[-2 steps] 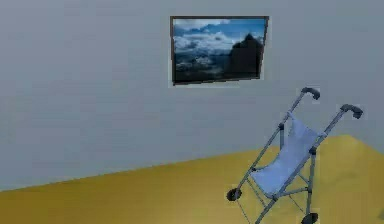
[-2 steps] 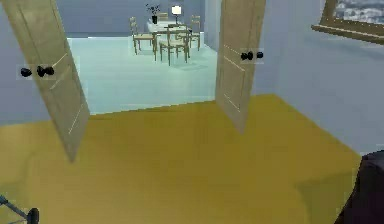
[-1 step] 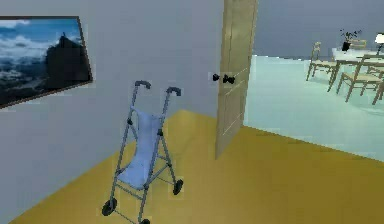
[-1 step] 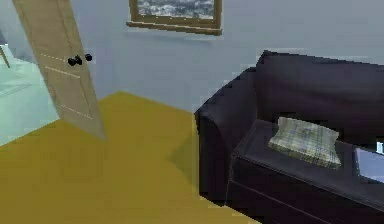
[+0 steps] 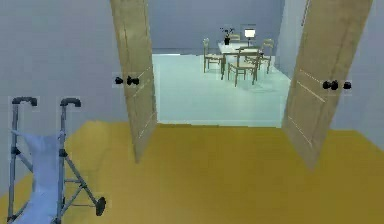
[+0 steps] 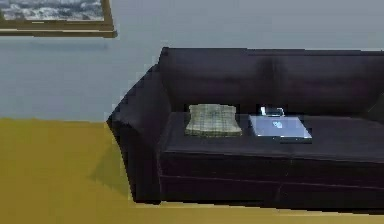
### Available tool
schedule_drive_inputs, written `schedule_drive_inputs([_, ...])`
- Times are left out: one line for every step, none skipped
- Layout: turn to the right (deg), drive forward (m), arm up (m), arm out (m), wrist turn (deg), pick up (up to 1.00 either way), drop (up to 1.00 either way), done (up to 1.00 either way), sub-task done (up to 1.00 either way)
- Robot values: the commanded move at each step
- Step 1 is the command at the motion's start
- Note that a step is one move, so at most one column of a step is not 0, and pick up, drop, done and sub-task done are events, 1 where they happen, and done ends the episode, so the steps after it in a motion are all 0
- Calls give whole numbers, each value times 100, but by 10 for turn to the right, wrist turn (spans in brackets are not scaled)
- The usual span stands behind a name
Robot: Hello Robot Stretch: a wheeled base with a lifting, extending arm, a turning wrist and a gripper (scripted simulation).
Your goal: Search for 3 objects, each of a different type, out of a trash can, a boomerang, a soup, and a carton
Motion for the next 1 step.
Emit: schedule_drive_inputs([0, 100, 0, 0, 0, 0, 0, 0, 0])
